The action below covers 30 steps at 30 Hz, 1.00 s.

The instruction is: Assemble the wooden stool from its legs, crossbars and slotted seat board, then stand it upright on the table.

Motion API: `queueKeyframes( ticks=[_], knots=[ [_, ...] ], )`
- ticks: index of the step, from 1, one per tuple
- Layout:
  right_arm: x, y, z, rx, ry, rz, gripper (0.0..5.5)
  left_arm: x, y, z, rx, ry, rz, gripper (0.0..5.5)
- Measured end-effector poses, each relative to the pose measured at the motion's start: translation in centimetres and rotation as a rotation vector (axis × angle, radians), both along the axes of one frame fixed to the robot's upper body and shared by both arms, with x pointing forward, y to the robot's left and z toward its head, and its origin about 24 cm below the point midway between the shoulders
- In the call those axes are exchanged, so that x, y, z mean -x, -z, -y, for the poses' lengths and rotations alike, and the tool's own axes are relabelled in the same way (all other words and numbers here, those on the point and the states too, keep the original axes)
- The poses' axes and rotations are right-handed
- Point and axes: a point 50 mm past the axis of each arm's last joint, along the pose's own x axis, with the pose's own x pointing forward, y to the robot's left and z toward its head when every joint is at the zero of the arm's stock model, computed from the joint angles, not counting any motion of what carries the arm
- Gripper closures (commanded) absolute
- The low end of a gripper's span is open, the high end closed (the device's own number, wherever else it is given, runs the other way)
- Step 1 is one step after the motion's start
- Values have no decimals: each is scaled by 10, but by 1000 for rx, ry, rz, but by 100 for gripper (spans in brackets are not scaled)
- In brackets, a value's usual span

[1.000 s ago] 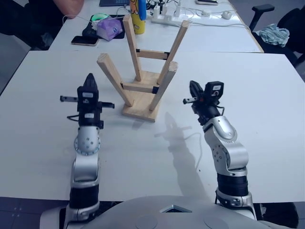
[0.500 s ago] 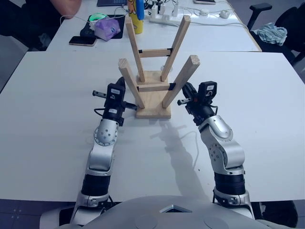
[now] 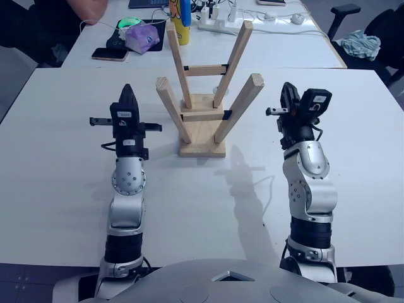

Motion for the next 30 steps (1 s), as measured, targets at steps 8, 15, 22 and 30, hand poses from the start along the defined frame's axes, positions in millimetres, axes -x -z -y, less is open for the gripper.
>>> queueKeyframes(
  ticks=[8, 15, 22, 30],
  knots=[
    [14, 29, -23, 74, -174, -191, 549, -4, 30, 28, -10, 214, -214, 550],
    [7, 34, -7, 104, -103, -222, 549, -7, 40, -1, -42, 52, -289, 550],
    [-31, 51, 19, 152, -169, -261, 549, -5, 67, -21, -97, 173, -458, 550],
    [-76, 60, -5, 105, -528, -239, 549, -2, 93, -13, -351, 603, -654, 550]
  ],
)
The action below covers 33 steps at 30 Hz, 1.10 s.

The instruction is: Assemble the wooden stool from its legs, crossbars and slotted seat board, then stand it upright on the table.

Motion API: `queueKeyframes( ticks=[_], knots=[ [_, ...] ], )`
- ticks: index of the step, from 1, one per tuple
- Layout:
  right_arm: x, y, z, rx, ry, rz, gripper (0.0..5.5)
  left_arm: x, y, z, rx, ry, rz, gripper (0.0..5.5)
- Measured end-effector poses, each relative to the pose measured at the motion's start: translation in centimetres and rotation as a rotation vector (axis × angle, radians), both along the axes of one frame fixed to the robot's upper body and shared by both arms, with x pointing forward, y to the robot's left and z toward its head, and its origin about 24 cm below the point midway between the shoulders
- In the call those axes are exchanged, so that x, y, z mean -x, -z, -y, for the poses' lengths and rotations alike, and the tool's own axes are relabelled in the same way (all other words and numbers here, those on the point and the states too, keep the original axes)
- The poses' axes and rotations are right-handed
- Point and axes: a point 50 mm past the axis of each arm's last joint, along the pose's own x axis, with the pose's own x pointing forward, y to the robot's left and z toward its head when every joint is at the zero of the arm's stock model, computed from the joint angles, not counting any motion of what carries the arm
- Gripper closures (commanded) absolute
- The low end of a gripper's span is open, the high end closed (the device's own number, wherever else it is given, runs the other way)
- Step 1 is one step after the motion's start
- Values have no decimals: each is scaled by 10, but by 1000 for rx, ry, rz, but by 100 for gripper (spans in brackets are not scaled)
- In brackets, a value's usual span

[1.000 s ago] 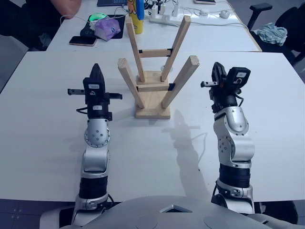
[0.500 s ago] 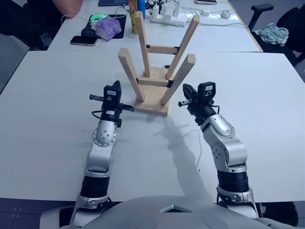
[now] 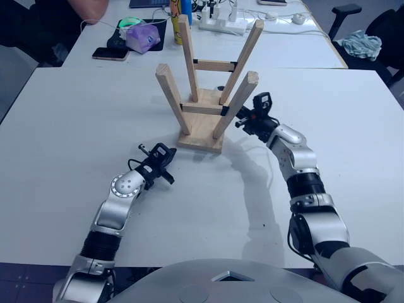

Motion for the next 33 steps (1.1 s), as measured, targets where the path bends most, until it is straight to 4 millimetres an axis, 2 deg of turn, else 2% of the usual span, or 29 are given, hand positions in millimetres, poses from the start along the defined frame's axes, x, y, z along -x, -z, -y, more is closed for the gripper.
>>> queueKeyframes(
  ticks=[4, 6, 11, 15, 17, 21, 24, 26, 28, 30, 33],
  knots=[
    [4, 4, -19, -16, -190, 20, 549, -11, -4, -1, -39, 14, 30, 550],
    [12, 5, -31, -3, -333, 44, 549, -13, -1, -6, -52, -9, 28, 550],
    [37, 7, -51, 47, -531, 99, 549, -16, -1, -18, -61, -54, 45, 550],
    [55, 8, -63, 39, -566, 116, 549, -17, 0, -20, -51, -66, 47, 550],
    [62, 3, -61, 14, -544, 130, 549, -16, 1, -21, -46, -72, 49, 550],
    [87, -11, -38, -17, -536, 125, 549, -13, 2, -22, -36, -88, 53, 550],
    [121, -9, -16, -44, -599, -12, 549, -9, 4, -24, -30, -109, 54, 550],
    [133, -1, 6, -13, -557, -116, 549, -5, 5, -28, -29, -131, 54, 550],
    [120, 13, 35, 91, -349, -155, 549, -3, 5, -31, -25, -146, 58, 550],
    [97, 27, 68, 203, -64, -164, 549, 0, 3, -36, -18, -169, 64, 550],
    [66, 31, 86, 260, 154, -105, 549, 3, -3, -43, -24, -188, 82, 550]
  ],
)
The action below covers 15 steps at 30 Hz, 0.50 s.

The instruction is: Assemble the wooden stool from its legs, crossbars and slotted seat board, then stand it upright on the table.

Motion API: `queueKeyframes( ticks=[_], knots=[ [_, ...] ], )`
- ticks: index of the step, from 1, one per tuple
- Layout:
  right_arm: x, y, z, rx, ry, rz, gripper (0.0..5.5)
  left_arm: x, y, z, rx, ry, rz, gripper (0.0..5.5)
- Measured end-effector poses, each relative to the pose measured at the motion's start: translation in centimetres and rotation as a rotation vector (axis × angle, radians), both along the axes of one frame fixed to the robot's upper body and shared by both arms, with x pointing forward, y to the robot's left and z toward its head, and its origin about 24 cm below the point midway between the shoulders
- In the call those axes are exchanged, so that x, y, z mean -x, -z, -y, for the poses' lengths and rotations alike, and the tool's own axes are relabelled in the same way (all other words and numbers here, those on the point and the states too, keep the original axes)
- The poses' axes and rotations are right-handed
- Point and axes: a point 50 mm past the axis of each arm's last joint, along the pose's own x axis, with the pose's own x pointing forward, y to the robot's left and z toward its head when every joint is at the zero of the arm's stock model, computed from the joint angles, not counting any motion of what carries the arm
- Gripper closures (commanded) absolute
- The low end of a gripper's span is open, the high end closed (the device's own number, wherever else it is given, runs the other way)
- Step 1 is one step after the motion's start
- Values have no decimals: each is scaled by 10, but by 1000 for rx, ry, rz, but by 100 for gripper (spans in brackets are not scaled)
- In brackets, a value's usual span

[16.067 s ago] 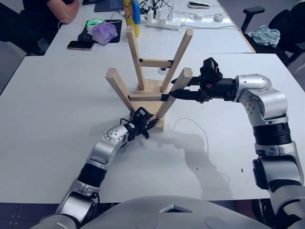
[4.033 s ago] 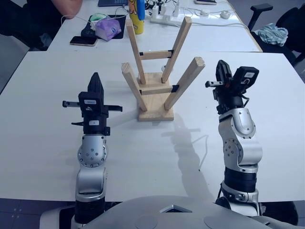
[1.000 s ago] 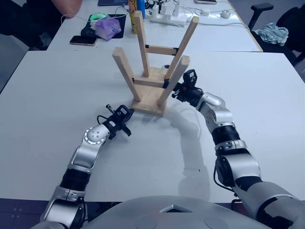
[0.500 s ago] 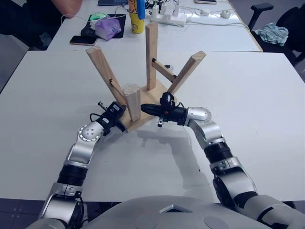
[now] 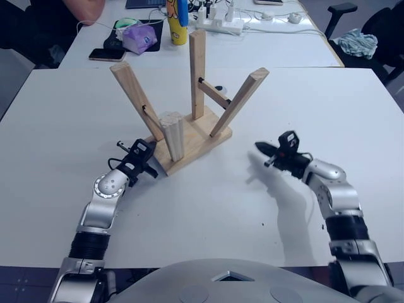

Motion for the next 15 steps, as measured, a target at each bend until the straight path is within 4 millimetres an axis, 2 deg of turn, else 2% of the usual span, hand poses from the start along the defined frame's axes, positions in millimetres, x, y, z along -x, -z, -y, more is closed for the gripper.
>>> queueKeyframes(
  ticks=[3, 7, 12, 15],
  knots=[
    [-21, 9, -11, 11, 46, 33, 549, 2, -5, -5, -29, 12, -7, 550],
    [-37, 25, -34, 8, 17, 13, 549, 5, -6, -8, -68, 49, -66, 550],
    [-50, 29, -38, 37, 15, 16, 549, 13, 0, -19, -194, 105, -240, 550],
    [-55, 29, -38, 48, 10, 19, 549, 14, -1, -25, -256, 109, -265, 550]
  ],
)
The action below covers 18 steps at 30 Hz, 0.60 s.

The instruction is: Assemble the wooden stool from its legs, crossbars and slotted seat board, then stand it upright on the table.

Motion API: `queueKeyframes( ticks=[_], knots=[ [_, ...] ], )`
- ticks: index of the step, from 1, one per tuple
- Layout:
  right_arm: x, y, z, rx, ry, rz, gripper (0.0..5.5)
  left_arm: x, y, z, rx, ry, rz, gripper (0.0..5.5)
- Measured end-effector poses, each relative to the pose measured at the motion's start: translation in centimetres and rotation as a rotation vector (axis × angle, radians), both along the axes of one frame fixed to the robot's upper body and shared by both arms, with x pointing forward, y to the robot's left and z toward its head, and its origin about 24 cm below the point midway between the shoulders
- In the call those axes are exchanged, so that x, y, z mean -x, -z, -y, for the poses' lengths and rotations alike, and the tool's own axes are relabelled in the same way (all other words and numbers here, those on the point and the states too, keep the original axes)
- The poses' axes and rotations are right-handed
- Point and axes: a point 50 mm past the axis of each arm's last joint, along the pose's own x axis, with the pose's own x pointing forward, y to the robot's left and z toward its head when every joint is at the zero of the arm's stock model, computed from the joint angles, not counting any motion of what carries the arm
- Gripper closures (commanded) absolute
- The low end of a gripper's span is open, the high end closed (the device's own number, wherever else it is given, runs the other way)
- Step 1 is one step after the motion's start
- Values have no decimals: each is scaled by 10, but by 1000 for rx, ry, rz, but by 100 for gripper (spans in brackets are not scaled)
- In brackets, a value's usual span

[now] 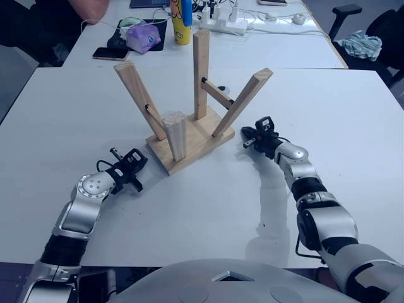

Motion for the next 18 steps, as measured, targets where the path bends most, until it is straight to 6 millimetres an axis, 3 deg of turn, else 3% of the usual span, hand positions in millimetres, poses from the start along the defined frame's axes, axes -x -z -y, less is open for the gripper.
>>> queueKeyframes(
  ticks=[3, 6, 13, 18],
  knots=[
    [-1, 1, -5, -14, -43, -5, 549, 0, 1, 4, -4, 16, -7, 550],
    [0, 2, -20, -62, -149, -21, 549, -5, 3, 20, 25, 65, -9, 550],
    [13, 5, -8, -81, -264, -39, 549, -22, 5, 20, 51, 82, -2, 550],
    [39, 8, 5, -102, -308, -16, 549, -31, 11, 19, 114, 76, 2, 550]
  ],
)
